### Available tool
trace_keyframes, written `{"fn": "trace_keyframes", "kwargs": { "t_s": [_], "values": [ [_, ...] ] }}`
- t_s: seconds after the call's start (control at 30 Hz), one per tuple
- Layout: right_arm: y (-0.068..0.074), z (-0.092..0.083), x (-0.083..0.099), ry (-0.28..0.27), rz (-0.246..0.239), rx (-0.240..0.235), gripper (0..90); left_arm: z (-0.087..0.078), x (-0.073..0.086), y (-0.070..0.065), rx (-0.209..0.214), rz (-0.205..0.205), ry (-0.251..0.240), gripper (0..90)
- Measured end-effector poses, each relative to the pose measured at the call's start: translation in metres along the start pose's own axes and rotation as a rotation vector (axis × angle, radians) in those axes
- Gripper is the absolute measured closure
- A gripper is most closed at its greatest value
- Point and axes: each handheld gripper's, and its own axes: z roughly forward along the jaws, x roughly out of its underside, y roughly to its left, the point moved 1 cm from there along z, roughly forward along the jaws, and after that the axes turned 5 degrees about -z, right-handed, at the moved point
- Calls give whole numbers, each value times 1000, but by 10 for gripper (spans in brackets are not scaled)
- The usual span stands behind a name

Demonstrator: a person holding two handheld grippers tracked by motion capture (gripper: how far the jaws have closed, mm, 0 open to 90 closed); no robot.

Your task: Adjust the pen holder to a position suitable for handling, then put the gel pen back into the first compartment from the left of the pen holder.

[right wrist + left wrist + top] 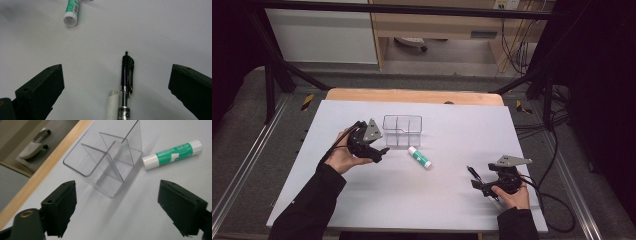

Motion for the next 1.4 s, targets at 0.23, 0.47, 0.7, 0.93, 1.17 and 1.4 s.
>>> {"fn": "trace_keyframes", "kwargs": {
  "t_s": [0.23,0.47,0.7,0.93,1.17,1.4],
  "values": [
    [-1,-1,0,23,-8,12,5,-5,30,-4,14,-106,-23,94],
    [-3,-3,0,37,-3,38,5,-10,59,-8,30,-193,-39,68],
    [-7,-7,-1,75,7,75,16,-14,86,-9,23,-273,-49,50],
    [-11,-15,1,106,4,110,40,-17,113,-8,10,-339,-37,48],
    [-12,-20,5,127,14,133,135,-24,134,-11,16,-393,-50,48],
    [-13,-22,10,154,12,112,293,-27,147,-12,19,-416,-42,48]
  ]
}}
